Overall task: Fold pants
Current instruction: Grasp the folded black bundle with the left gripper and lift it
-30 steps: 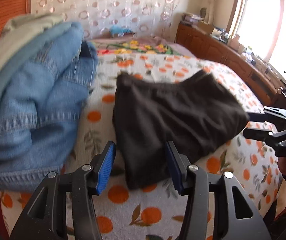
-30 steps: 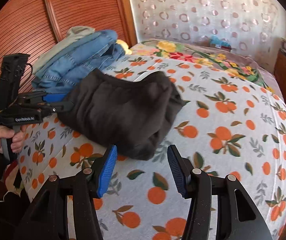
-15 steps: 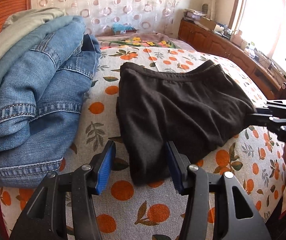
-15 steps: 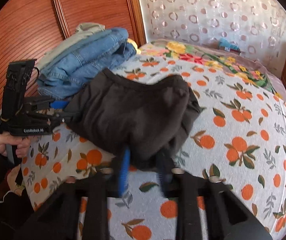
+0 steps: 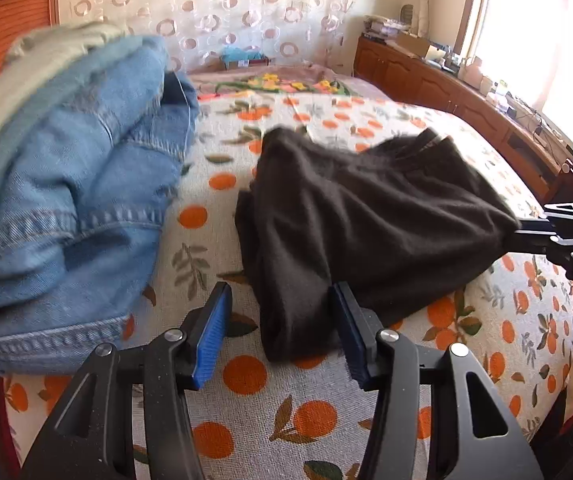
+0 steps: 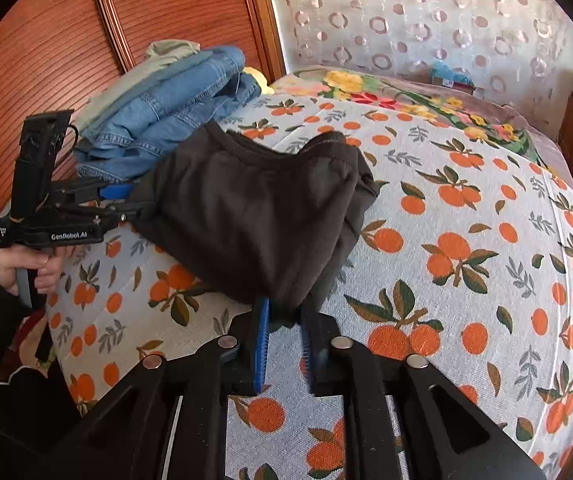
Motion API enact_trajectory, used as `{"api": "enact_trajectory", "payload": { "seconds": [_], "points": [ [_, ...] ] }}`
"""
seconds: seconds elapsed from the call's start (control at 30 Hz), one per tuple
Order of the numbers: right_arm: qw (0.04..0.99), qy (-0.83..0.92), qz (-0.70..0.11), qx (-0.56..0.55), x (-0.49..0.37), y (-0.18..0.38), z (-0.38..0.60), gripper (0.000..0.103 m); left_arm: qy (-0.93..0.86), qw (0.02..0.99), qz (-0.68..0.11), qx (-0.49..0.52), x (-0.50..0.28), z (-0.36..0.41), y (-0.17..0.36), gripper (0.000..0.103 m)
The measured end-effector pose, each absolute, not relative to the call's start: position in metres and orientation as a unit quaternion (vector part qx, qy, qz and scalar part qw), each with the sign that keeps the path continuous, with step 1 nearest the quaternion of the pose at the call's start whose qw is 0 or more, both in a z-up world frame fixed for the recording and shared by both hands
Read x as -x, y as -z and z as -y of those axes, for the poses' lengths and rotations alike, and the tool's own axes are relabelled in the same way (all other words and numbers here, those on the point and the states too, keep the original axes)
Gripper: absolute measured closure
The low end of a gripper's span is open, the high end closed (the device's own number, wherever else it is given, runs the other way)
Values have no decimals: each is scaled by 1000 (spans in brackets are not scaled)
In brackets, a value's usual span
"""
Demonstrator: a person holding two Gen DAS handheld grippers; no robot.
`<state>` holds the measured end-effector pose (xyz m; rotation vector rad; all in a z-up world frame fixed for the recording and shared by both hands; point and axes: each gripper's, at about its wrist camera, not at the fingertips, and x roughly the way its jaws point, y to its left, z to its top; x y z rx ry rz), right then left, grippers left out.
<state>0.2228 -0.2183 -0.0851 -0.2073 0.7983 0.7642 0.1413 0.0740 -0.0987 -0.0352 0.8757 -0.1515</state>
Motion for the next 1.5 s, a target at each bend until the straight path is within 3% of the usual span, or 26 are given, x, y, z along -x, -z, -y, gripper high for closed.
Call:
{"api": "enact_trajectory", "payload": {
  "seconds": [0.1,0.3,0.33,0.37,0.4,0.47,0.93,1.5],
  "points": [
    [849,-368,-371,83,-229,76,222,80,78,912,-403,10,-144,-73,86,50],
    [862,-356,-352,75,-243,60,223,60,82,918,-389,8,-166,-72,72,49],
    [864,-356,-349,72,-245,59,223,56,82,918,-388,9,-171,-72,72,47],
    [866,-352,-347,72,-247,57,222,55,84,918,-387,11,-174,-72,71,38],
    [869,-348,-345,74,-250,57,221,54,85,918,-386,13,-176,-72,71,31],
    [870,-343,-345,77,-257,57,218,54,86,918,-387,11,-181,-71,74,28],
    [853,-337,-392,67,-314,89,188,52,73,903,-423,17,-205,-76,100,28],
    [849,-351,-391,53,-319,99,190,52,100,894,-435,33,-212,-71,105,64]
  ]
}}
